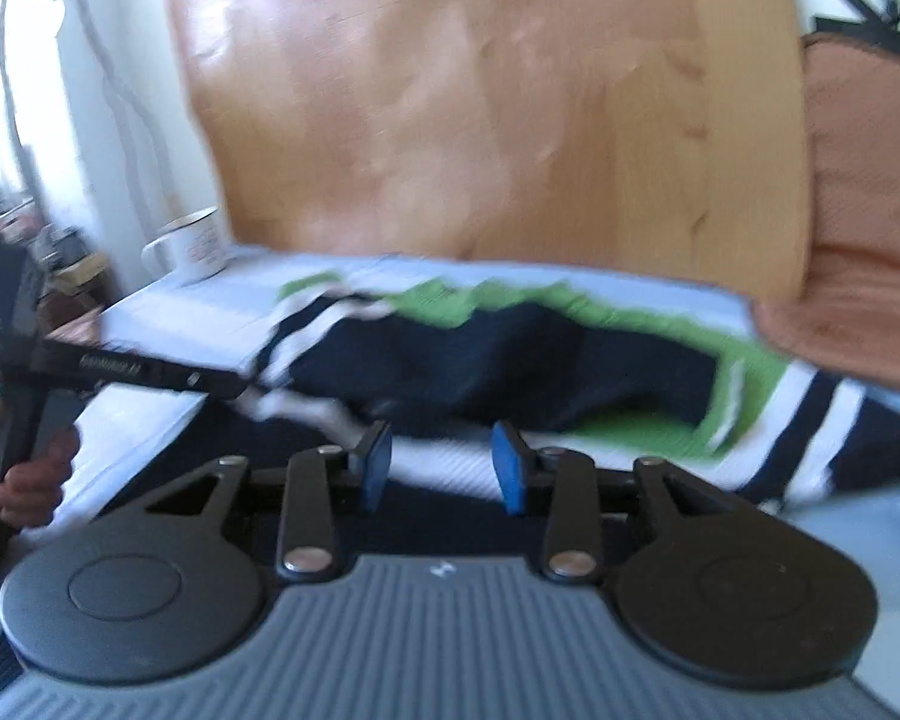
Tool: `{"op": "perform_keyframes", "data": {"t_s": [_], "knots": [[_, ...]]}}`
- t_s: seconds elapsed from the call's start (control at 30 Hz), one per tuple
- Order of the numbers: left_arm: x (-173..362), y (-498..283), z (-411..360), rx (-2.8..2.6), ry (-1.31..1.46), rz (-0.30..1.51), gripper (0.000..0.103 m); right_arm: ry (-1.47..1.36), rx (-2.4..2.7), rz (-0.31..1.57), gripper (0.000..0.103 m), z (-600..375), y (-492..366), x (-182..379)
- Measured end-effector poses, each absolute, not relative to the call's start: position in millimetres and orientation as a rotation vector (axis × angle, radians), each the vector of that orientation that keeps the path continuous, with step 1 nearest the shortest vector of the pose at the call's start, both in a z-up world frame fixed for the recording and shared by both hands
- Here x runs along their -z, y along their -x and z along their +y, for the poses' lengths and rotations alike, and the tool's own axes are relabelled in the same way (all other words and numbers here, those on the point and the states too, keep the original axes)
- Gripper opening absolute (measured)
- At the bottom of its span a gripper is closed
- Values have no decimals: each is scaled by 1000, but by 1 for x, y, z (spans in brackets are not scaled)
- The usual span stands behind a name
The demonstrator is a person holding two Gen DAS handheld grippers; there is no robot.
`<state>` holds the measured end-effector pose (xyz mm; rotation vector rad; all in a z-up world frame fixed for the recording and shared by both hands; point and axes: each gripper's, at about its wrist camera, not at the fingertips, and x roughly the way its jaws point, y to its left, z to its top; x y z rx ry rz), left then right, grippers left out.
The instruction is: Fold small clothes
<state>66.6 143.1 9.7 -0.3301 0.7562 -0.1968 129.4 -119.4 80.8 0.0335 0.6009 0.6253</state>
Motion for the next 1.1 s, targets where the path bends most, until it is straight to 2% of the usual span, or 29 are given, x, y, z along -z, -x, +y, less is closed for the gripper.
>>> {"op": "perform_keyframes", "data": {"t_s": [0.2,0.37,0.43,0.47,0.5,0.53,0.6,0.77,0.87,1.03,1.1], "knots": [[-7,15,136,267,374,796,56,-75,-734,678,40,-90,-109,-60],[-8,63,120,259,339,792,60,-105,-831,686,42,-64,-88,-64],[-7,69,117,259,347,783,56,-111,-857,687,43,-56,-79,-64],[-6,70,116,249,345,775,44,-113,-865,688,44,-53,-75,-63],[-5,70,116,234,341,772,20,-118,-864,690,44,-49,-73,-61],[-4,69,114,218,342,780,11,-128,-859,696,45,-46,-73,-59],[-3,68,121,220,399,782,9,-164,-851,715,45,-42,-72,-54],[-27,107,146,250,480,715,8,-266,-927,779,47,-34,-65,-47],[-22,119,148,220,461,737,10,-230,-978,781,47,-23,-57,-46],[-9,119,150,191,498,771,29,-241,-947,773,47,-34,-61,-50],[-16,120,151,192,476,734,48,-259,-907,725,48,-54,-60,-60]]}}
